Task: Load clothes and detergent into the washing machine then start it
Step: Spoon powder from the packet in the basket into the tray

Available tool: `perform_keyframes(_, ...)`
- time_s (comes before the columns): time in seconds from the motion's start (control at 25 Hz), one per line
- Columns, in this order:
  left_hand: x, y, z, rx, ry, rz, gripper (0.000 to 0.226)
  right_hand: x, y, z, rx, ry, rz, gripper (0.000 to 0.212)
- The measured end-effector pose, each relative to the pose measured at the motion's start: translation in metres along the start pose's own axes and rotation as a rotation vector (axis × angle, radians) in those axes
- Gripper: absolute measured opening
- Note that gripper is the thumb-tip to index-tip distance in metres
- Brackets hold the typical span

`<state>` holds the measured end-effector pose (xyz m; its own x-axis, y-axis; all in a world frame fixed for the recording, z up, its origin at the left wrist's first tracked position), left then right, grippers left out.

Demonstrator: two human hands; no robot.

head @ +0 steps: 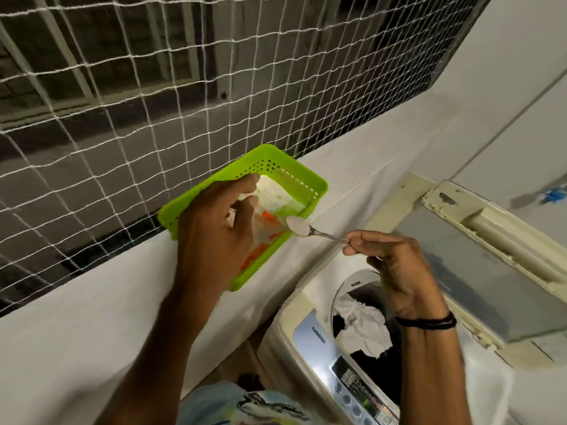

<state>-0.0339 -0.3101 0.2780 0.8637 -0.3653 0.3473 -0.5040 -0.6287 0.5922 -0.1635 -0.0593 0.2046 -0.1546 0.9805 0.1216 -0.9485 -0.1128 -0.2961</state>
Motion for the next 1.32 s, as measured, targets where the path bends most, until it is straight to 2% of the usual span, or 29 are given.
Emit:
perform_keyframes(0.16,-0.051,-0.031,-0.036,-0.064,-0.103,0.124,0.027,0.060,0.004,-0.020,-0.057,0.052,-0.147,0.018)
perform_keyframes(0.36,-0.154,-0.084,-0.045,-0.077,-0.119,0.421,0.029,0.149,0.008,-0.060,-0.095,0.130,-0.382,0.019)
perform_keyframes(0.68,-0.342,-0.221,-0.015,0.020,0.046,0.946,0.034,0.264,0.022,-0.176,-0.345,0.447,-0.748,0.018)
perform_keyframes(0.84,-0.419,-0.289,-0.008,0.083,0.085,1.143,0.038,0.298,0.042,-0.238,-0.465,0.497,-0.892,0.016)
perform_keyframes(1.0,-0.468,-0.327,0.000,0.138,0.125,1.227,0.044,0.310,0.076,-0.283,-0.458,0.295,-0.931,0.018)
perform_keyframes(1.12,-0.488,-0.340,0.004,0.145,0.144,1.246,0.051,0.310,0.091,-0.294,-0.391,-0.098,-0.958,0.020)
perform_keyframes(1.2,-0.495,-0.344,0.008,0.142,0.165,1.246,0.053,0.301,0.101,-0.300,-0.327,-0.319,-0.937,0.023)
perform_keyframes(1.32,-0.501,-0.349,0.015,0.166,0.169,1.253,0.053,0.288,0.099,-0.300,-0.261,-0.444,-0.845,0.028)
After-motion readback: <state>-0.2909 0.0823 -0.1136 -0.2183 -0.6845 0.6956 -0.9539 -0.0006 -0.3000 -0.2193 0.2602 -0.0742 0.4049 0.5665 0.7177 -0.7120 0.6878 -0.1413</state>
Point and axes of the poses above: each hand's wrist, its own y-axis towards the middle knuckle, its own x-axis out of the back of the hand, z = x × y, the point moved 9 cm from there along y, towards the middle knuckle, and after that the axes turned 10 degrees about -z, right-handed, at the moved point
